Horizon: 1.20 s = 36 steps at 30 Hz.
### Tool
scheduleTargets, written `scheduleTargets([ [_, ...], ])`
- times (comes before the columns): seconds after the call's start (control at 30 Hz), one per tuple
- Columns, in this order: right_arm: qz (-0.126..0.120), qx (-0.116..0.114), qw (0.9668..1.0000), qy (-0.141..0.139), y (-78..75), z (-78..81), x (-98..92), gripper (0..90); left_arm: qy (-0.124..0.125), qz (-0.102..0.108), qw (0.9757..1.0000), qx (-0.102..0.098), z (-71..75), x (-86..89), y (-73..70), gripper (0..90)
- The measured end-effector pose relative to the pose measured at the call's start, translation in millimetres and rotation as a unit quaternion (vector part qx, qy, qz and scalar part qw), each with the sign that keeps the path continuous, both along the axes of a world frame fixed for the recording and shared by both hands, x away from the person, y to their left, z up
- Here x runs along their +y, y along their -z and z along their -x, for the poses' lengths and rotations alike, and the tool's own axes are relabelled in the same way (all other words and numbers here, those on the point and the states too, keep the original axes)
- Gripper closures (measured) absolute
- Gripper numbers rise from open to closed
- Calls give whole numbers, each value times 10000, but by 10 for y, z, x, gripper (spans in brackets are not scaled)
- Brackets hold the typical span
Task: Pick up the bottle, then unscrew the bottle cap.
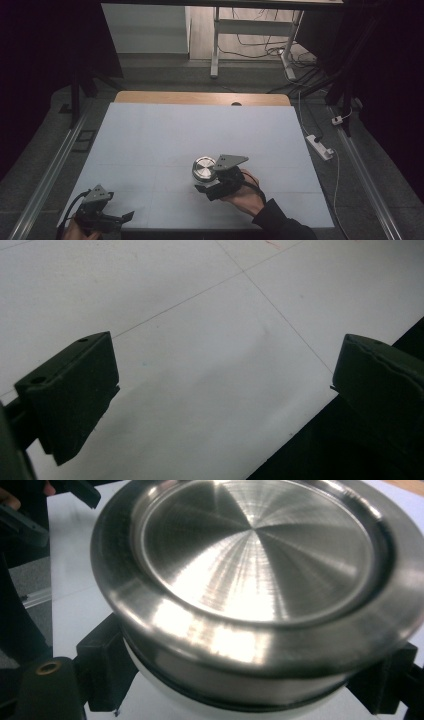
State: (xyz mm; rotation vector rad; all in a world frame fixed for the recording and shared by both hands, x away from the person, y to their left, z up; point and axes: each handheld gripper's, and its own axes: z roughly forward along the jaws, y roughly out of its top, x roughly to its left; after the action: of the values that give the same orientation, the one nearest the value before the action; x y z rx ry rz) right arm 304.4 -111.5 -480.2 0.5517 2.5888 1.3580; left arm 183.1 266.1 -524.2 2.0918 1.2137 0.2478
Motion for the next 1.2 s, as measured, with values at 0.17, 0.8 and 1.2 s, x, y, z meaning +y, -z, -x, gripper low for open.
scheduleTargets([
  [0.17, 20, -37, 10000, 31, -34, -17, 28, 150, 22, -7, 10000, 13, -3, -4, 2, 0],
  [0.8, 147, -103, 9998, 66, -53, -175, 207, 150, 113, 66, 9999, 17, -2, 6, -1, 0],
  [1.2, 181, -136, 9997, 7, -59, -171, 211, 150, 394, 365, 9985, -43, -65, -16, -93, 0],
])
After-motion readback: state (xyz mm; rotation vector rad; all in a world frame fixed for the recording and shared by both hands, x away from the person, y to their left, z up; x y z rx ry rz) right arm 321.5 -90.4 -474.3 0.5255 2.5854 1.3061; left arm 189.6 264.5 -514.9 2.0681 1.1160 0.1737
